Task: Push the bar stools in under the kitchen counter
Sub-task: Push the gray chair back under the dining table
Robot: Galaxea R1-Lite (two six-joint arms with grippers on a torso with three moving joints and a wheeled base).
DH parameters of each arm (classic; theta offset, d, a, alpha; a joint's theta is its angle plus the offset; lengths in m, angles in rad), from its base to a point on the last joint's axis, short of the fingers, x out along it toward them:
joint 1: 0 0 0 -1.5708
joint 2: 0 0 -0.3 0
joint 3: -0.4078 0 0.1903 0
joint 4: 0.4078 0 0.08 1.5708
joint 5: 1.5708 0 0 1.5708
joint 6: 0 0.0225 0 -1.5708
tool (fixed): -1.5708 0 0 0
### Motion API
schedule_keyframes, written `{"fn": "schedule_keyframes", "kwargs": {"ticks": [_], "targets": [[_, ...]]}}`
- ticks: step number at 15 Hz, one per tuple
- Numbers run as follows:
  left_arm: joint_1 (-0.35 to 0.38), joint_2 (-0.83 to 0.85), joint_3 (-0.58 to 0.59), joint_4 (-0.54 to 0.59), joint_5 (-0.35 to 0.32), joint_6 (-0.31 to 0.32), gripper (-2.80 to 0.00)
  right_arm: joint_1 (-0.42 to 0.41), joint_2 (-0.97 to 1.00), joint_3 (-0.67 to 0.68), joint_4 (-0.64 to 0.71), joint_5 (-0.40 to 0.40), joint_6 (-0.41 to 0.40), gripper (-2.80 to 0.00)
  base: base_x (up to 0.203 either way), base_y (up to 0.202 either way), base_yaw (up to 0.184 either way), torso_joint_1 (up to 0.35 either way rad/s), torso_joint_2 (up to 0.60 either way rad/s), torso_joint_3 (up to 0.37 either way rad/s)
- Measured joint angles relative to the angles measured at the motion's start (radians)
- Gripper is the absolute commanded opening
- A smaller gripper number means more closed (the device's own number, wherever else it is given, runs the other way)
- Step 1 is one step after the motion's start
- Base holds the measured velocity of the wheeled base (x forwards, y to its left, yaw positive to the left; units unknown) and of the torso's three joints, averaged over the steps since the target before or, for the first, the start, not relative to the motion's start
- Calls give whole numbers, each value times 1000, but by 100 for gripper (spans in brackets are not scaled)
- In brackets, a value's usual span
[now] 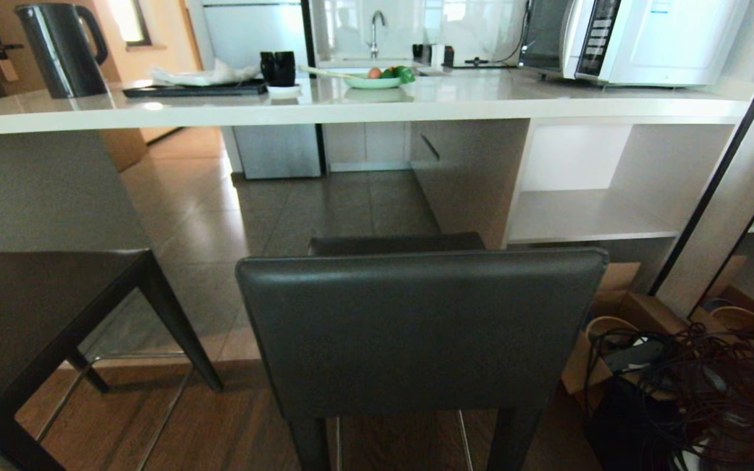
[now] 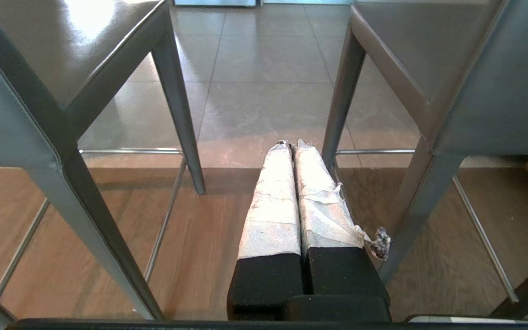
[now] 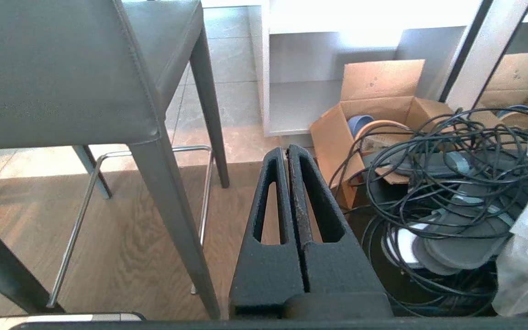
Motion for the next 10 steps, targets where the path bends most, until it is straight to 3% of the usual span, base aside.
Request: {"fn": "schedule_keyframes", "kwargs": {"ticks": [2, 10], "targets": [[1, 0, 0, -1, 0, 0, -280, 1, 0, 0, 0, 0, 0, -280, -2, 55, 4, 1, -1, 1], [0, 0, 0, 0, 0, 0, -280, 0, 0, 0, 0, -1, 1, -280, 0, 196, -2, 2, -1, 4]]}}
